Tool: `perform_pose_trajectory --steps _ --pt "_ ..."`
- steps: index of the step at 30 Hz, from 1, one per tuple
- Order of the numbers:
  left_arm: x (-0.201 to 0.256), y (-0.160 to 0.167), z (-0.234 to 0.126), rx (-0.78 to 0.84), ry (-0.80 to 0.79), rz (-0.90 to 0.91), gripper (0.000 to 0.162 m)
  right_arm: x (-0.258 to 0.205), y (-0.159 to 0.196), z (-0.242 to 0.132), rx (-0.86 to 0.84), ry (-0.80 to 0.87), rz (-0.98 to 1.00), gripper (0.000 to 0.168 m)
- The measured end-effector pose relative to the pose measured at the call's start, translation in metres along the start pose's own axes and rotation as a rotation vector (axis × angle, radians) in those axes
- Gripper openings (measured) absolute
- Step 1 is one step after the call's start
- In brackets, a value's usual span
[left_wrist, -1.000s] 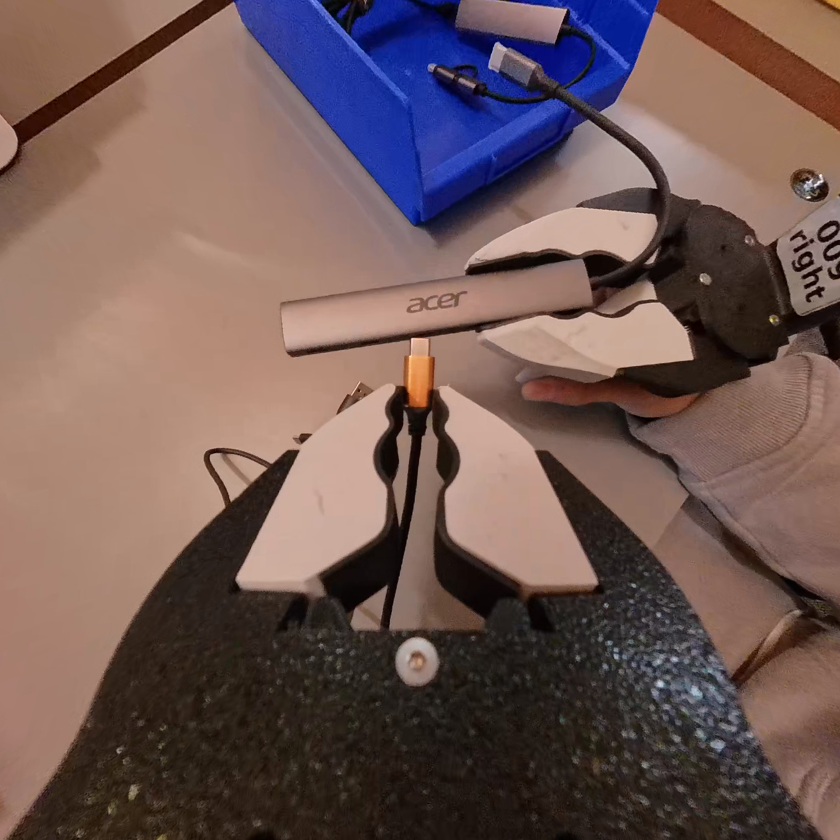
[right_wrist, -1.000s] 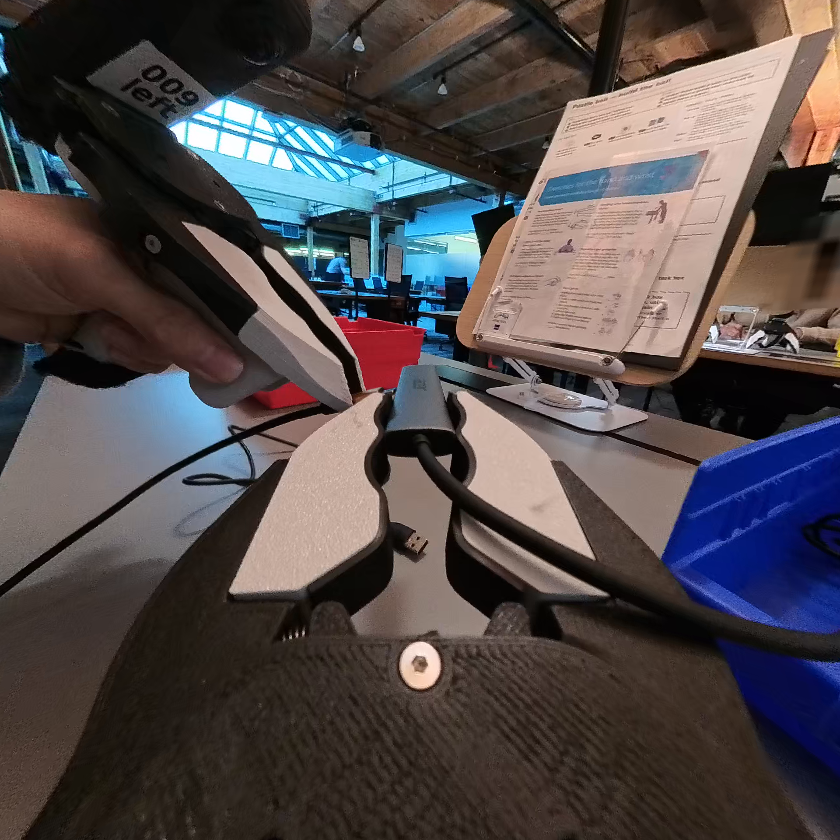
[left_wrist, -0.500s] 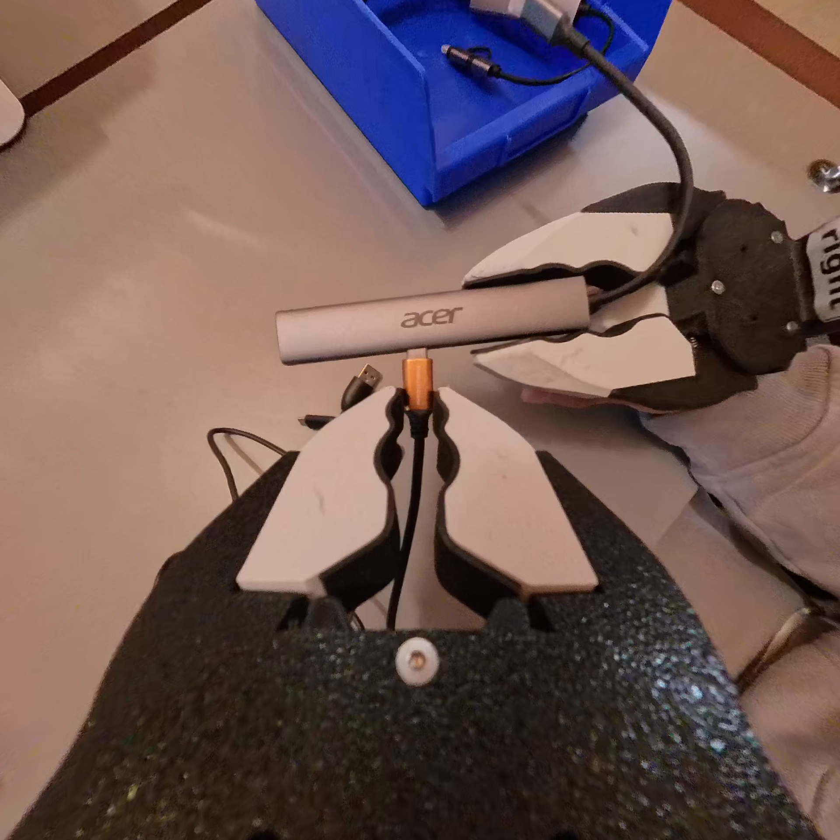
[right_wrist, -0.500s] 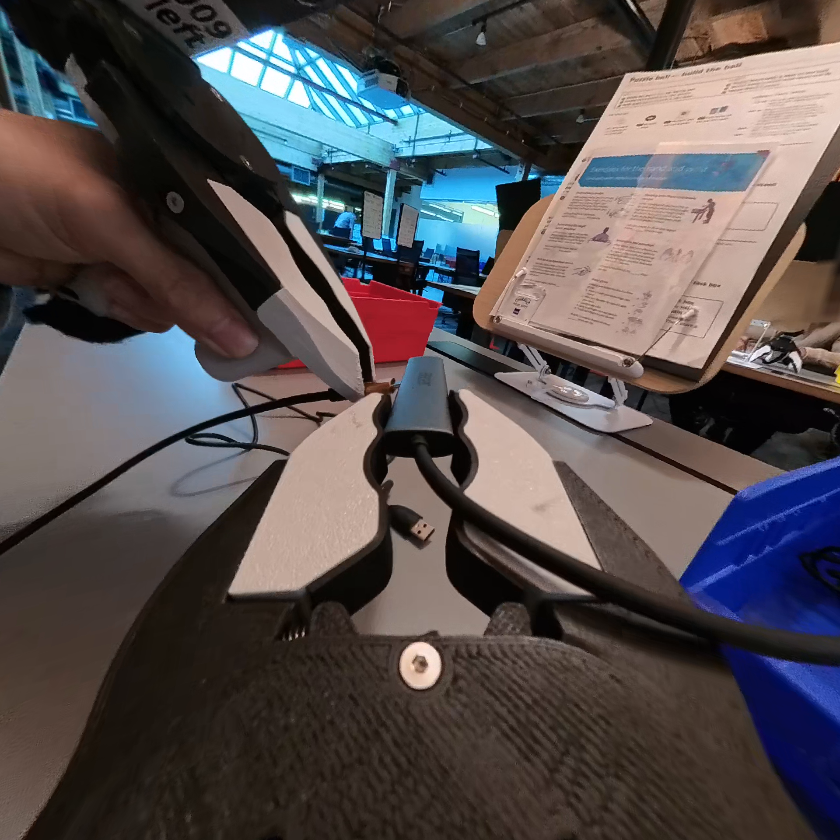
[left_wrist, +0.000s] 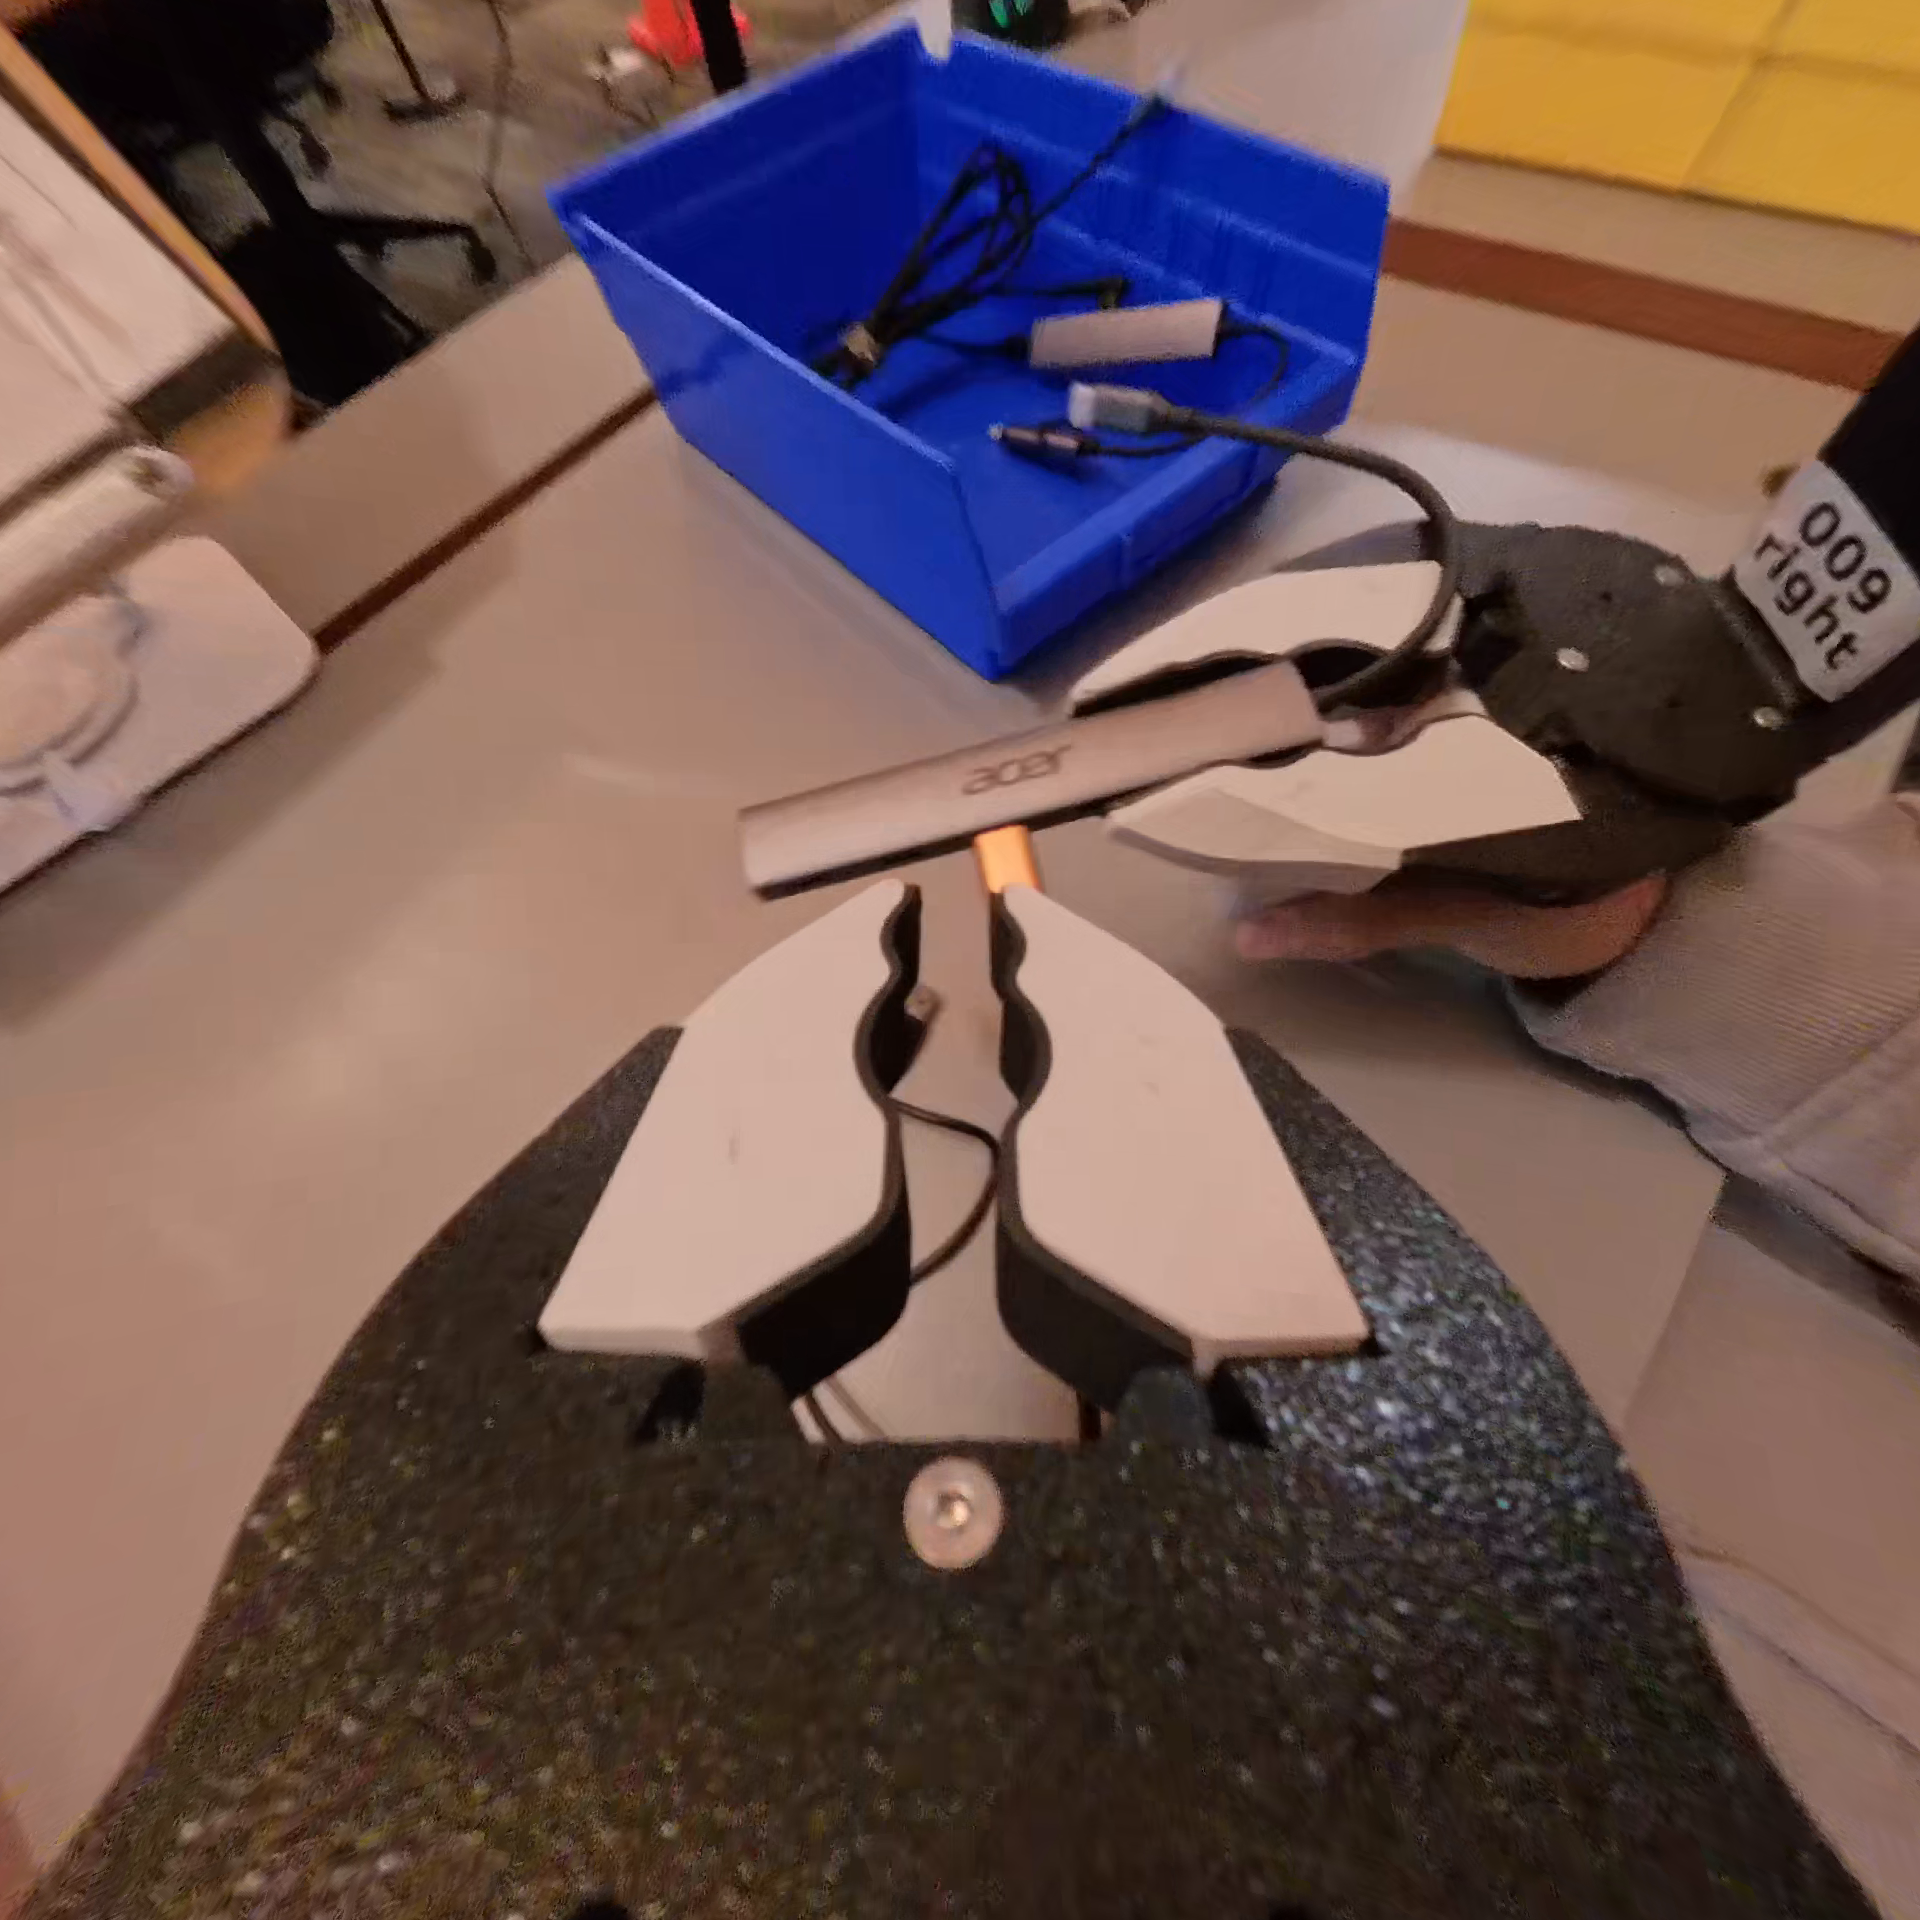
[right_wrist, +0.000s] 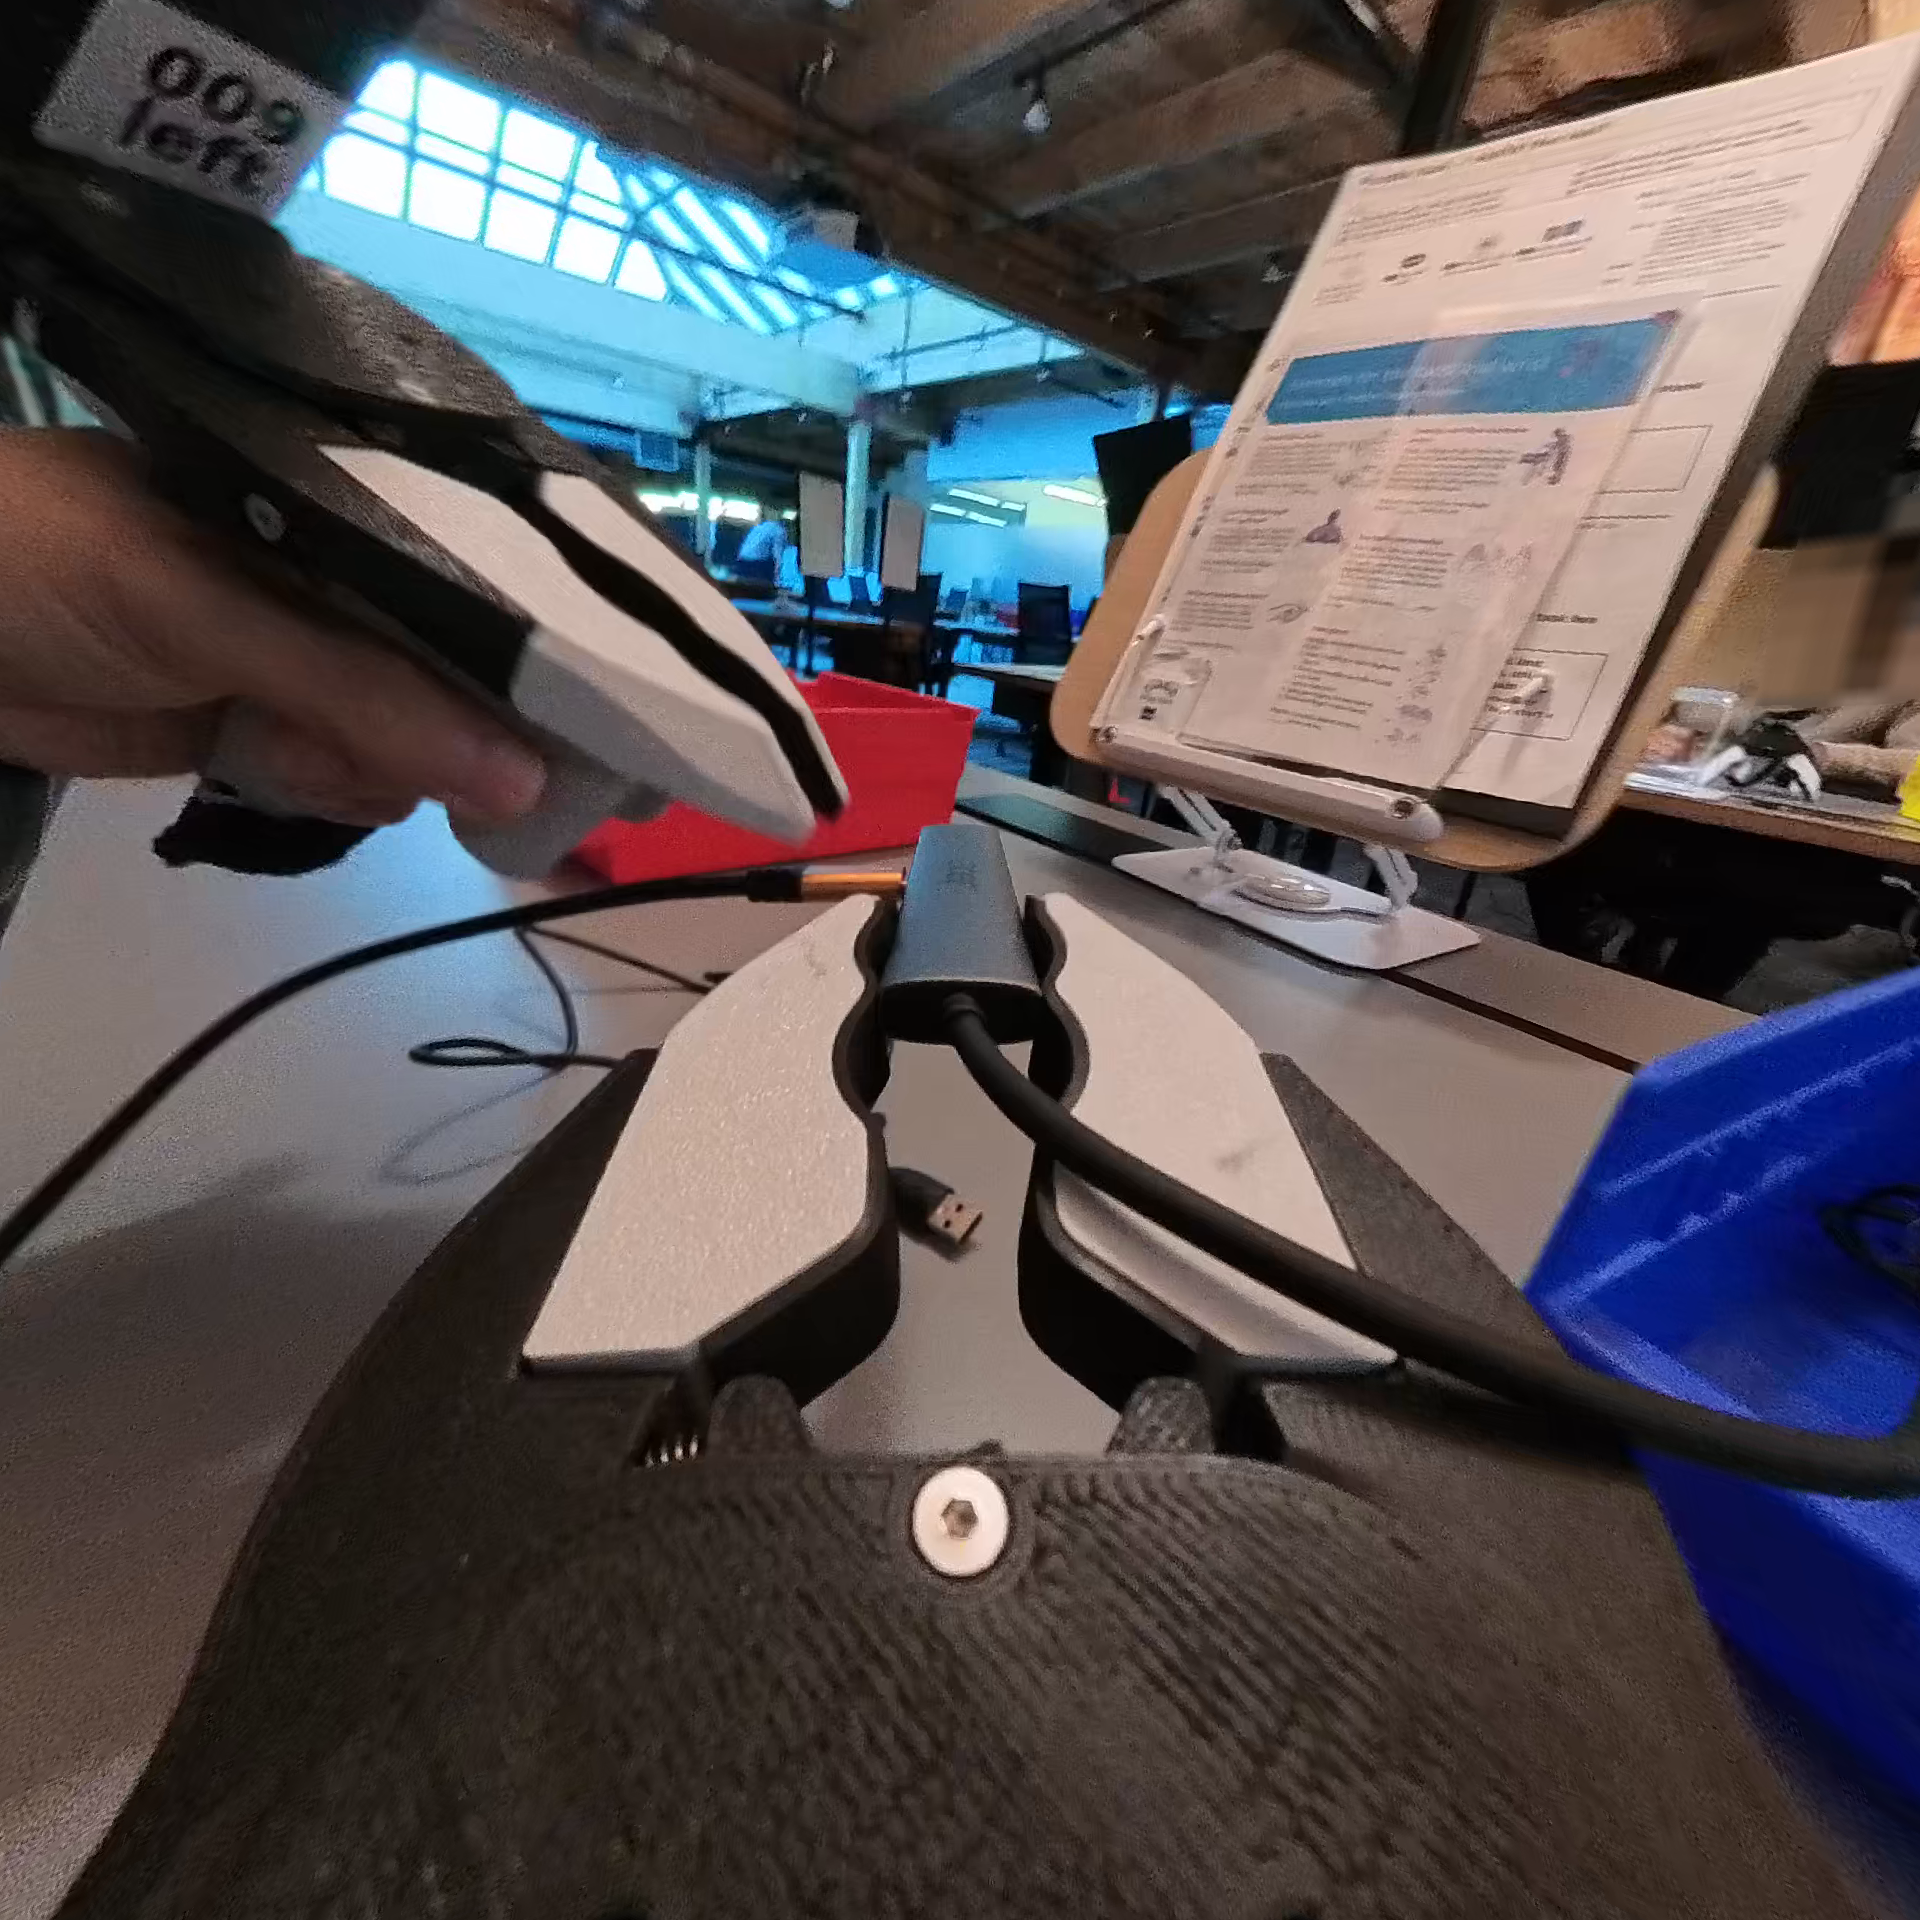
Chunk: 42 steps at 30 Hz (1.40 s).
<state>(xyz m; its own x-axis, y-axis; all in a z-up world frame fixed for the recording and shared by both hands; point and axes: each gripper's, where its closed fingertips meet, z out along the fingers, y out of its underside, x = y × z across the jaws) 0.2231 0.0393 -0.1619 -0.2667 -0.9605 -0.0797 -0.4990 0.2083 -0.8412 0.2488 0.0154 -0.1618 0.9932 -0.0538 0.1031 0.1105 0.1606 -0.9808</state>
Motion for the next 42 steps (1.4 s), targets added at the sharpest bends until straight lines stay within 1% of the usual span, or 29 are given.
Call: perform_pose_trajectory --steps 2,3,5,6,8,9,11,13,15,19,25,26,27,28,30,31,33,34,36,38,40,42 --pt "-0.023 -0.010 -0.019 0.070 -0.081 -0.009 0.016 0.010 -0.002 -0.008 0.019 0.025 0.004 0.024" --pt "-0.036 -0.007 -0.027 0.069 -0.117 -0.020 0.016 0.017 -0.003 -0.012 0.021 0.047 0.001 0.024" --pt "-0.056 0.014 -0.033 -0.013 -0.135 -0.059 0.017 0.031 -0.007 -0.021 0.054 0.078 0.034 0.024" --pt "-0.059 0.029 -0.031 -0.085 -0.102 -0.105 0.018 0.037 -0.010 -0.025 0.089 0.088 0.073 0.024" --pt "-0.047 0.059 -0.021 -0.236 0.011 -0.248 0.023 0.051 -0.015 -0.034 0.154 0.128 0.142 0.024" --pt "-0.039 0.068 -0.013 -0.278 0.055 -0.305 0.020 0.054 -0.017 -0.037 0.174 0.131 0.163 0.024" --pt "-0.025 0.078 0.006 -0.289 0.108 -0.374 0.020 0.056 -0.018 -0.039 0.192 0.138 0.171 0.024" --pt "-0.011 0.089 0.024 -0.328 0.165 -0.449 0.027 0.052 -0.019 -0.038 0.186 0.123 0.153 0.024" --pt "-0.006 0.097 0.038 -0.356 0.200 -0.528 0.028 0.047 -0.017 -0.036 0.168 0.106 0.130 0.024" --pt "-0.006 0.101 0.052 -0.331 0.274 -0.721 0.027 0.042 -0.016 -0.033 0.145 0.084 0.104 0.024" --pt "-0.010 0.088 0.056 -0.178 0.382 -1.005 0.023 0.038 -0.014 -0.030 0.130 0.063 0.087 0.024" --pt "-0.013 0.086 0.056 -0.141 0.382 -1.050 0.020 0.038 -0.014 -0.030 0.129 0.062 0.088 0.024" --pt "-0.017 0.085 0.056 -0.112 0.377 -1.083 0.010 0.038 -0.014 -0.030 0.129 0.060 0.090 0.024" --pt "-0.019 0.086 0.057 -0.097 0.366 -1.100 0.006 0.038 -0.014 -0.031 0.132 0.059 0.095 0.024" --pt "-0.022 0.090 0.061 -0.088 0.330 -1.102 0.004 0.040 -0.015 -0.031 0.141 0.059 0.108 0.024" --pt "-0.024 0.088 0.062 -0.057 0.316 -1.103 0.003 0.040 -0.015 -0.032 0.143 0.056 0.114 0.024" --pt "-0.029 0.079 0.061 0.051 0.284 -1.067 0.003 0.040 -0.016 -0.032 0.146 0.055 0.117 0.024" --pt "-0.029 0.073 0.059 0.097 0.280 -1.004 0.003 0.040 -0.015 -0.032 0.144 0.053 0.115 0.024" --pt "-0.023 0.065 0.053 0.138 0.259 -0.794 0.003 0.039 -0.015 -0.031 0.136 0.053 0.104 0.024" --pt "-0.017 0.060 0.046 0.110 0.215 -0.552 0.003 0.037 -0.013 -0.029 0.123 0.052 0.089 0.024" --pt "-0.012 0.059 0.038 0.017 0.171 -0.341 0.003 0.035 -0.012 -0.027 0.111 0.053 0.069 0.024" --pt "-0.013 0.061 0.030 -0.118 0.106 -0.154 0.003 0.033 -0.011 -0.025 0.098 0.049 0.056 0.024"
